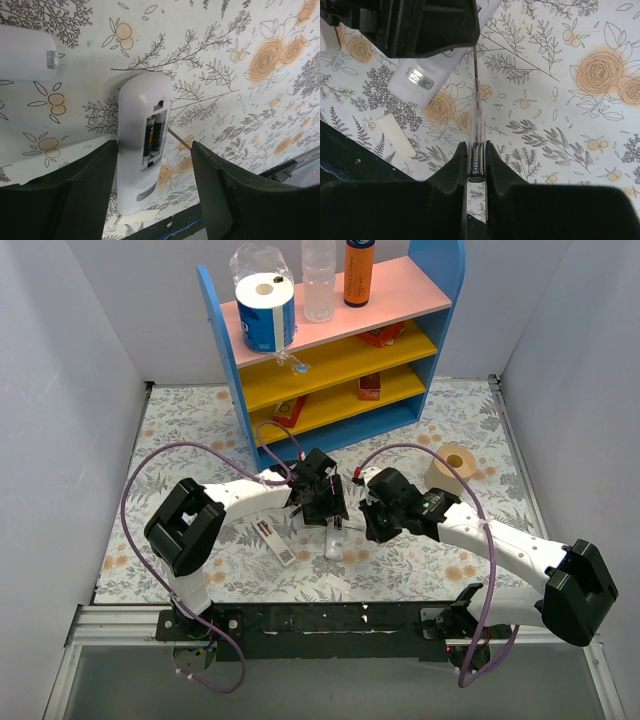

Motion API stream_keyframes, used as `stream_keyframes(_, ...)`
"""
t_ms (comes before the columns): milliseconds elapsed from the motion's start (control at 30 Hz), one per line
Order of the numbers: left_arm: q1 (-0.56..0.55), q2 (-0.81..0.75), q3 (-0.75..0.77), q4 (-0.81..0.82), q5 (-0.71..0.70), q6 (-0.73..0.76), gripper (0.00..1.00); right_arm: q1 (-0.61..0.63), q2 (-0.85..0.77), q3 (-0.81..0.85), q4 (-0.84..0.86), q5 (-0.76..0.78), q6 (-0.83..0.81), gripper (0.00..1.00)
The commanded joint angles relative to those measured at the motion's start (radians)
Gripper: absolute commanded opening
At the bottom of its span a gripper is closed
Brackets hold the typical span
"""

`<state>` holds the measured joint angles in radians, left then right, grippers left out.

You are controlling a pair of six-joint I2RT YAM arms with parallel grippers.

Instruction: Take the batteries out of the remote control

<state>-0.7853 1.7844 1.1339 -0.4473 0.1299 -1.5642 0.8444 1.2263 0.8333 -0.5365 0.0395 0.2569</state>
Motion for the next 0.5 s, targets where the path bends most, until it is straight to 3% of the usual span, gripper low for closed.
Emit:
stream_keyframes(0, 0.026, -0.101, 0.038, -0.042, -0.016, 0.020, 0.61, -0.002, -0.016, 0.081, -0.078, 0.049, -0.005, 0.01)
stream_keyframes(233, 0.086, -0.187, -0.057, -0.007, 0.056, 0.029, 0.61, -0.007, 0.005, 0.171, -0.187, 0.088, 0.001, 0.01)
stream_keyframes(467, 0.173, -0.276, -0.192, 0.050, 0.126, 0.072, 0.59, -0.005, 0.091, 0.295, -0.241, 0.014, -0.008, 0.01)
